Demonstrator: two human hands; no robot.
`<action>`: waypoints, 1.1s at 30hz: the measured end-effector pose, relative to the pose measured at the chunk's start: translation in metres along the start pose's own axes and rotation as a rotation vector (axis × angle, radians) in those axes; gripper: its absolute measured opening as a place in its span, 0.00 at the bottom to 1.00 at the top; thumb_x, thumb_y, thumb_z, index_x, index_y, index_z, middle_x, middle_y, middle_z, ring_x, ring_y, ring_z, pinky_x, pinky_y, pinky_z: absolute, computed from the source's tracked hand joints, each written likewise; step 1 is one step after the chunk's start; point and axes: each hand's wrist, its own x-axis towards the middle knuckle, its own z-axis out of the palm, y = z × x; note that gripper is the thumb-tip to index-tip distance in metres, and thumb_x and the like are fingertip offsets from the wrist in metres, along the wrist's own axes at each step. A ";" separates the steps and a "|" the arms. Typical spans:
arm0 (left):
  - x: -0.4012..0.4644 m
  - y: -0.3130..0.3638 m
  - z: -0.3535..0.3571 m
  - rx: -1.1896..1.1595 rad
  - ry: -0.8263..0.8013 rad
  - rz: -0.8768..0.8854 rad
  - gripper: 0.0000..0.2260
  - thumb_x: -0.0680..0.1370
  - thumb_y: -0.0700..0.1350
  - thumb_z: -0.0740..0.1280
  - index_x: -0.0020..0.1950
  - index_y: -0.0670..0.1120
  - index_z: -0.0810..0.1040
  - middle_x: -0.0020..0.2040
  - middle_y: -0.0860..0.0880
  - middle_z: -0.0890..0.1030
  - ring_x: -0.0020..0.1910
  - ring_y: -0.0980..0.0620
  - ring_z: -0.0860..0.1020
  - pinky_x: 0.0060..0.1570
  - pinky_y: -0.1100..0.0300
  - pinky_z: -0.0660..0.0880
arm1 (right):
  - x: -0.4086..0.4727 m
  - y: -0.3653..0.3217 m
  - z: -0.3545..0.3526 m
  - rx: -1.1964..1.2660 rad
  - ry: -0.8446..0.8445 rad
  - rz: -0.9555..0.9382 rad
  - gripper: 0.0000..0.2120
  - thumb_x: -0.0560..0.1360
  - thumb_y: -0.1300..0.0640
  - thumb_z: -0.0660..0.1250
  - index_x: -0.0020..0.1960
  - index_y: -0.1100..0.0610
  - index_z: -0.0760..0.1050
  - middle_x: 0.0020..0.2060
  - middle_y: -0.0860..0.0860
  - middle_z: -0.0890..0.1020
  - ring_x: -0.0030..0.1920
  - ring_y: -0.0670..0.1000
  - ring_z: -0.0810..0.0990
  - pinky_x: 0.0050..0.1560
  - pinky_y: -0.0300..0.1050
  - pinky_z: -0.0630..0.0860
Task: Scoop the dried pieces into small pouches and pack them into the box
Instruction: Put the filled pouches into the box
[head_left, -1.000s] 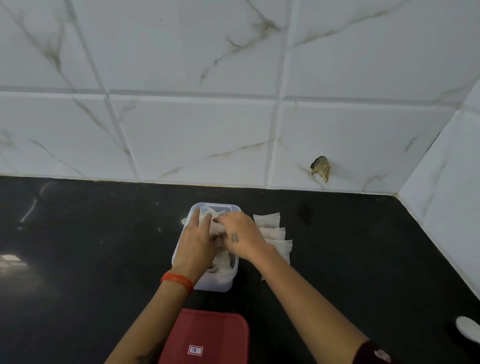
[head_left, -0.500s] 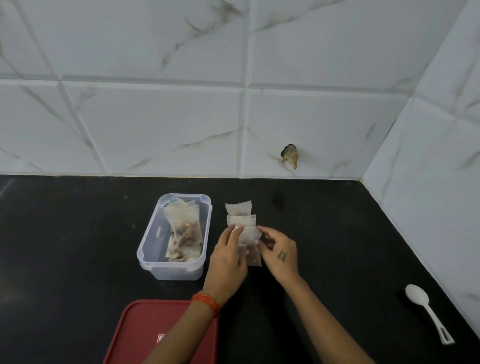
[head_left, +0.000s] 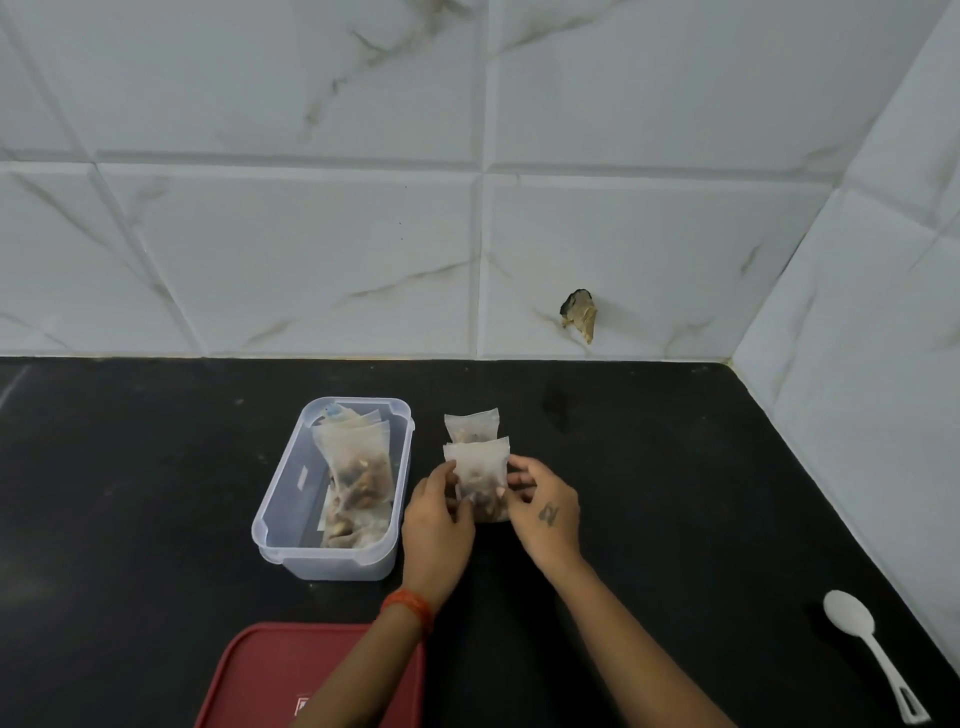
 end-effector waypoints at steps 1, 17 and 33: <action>0.004 0.001 0.000 -0.012 -0.001 -0.005 0.20 0.76 0.36 0.65 0.67 0.43 0.70 0.56 0.47 0.78 0.46 0.55 0.78 0.51 0.61 0.75 | 0.004 -0.001 0.002 -0.008 -0.002 0.011 0.15 0.73 0.63 0.69 0.58 0.54 0.78 0.46 0.46 0.81 0.46 0.44 0.80 0.43 0.28 0.73; 0.000 0.012 -0.003 -0.092 -0.048 -0.044 0.17 0.75 0.38 0.68 0.63 0.49 0.73 0.52 0.51 0.81 0.52 0.55 0.79 0.51 0.63 0.73 | -0.005 -0.002 -0.006 0.038 0.016 0.066 0.19 0.74 0.61 0.69 0.64 0.53 0.75 0.49 0.47 0.83 0.46 0.41 0.79 0.41 0.26 0.71; -0.009 0.021 -0.129 0.014 0.170 0.051 0.28 0.77 0.36 0.65 0.73 0.52 0.60 0.46 0.54 0.75 0.41 0.60 0.75 0.38 0.72 0.70 | -0.022 -0.113 0.041 -0.078 -0.229 -0.308 0.22 0.74 0.64 0.68 0.67 0.57 0.72 0.55 0.55 0.81 0.54 0.52 0.80 0.59 0.45 0.76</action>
